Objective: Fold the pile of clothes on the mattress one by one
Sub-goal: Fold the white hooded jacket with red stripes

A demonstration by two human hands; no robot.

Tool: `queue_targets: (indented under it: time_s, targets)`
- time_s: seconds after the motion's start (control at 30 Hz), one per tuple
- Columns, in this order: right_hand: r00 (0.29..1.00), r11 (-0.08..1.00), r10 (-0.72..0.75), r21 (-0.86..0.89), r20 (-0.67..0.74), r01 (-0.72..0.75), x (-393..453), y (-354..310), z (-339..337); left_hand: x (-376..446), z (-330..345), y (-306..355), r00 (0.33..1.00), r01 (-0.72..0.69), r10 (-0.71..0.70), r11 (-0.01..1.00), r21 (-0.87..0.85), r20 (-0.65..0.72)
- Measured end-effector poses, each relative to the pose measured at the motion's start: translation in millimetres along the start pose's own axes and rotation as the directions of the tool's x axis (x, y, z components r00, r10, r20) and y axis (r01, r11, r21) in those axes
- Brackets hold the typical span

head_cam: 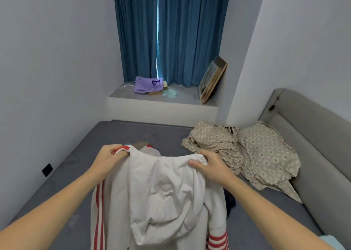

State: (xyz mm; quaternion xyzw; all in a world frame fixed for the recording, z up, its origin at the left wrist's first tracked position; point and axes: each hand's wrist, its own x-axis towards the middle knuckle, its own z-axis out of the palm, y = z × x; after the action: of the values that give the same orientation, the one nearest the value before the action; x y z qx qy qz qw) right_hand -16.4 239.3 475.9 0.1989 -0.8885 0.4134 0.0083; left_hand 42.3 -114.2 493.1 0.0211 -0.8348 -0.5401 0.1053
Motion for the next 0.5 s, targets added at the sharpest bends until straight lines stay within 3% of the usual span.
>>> queue_targets:
  time_s: [0.2,0.33,0.5]
  targets:
    - [0.987,0.994,0.096,-0.068,0.131,-0.087,74.8,144.9,105.6,79.1,74.4,-177.1,0.986,0.162,-0.156,0.977,0.139,-0.053]
    - [0.971,0.984,0.15,-0.124,0.185,-0.128,126.7,248.2,182.0,133.4,125.7,-304.6,0.98,0.197,-0.194,0.952,0.234,-0.036]
    - [0.981,0.959,0.123,-0.273,0.15,-0.079,175.7,339.3,257.8,187.3,169.6,-428.3,0.984,0.178,-0.177,0.933,0.312,-0.031]
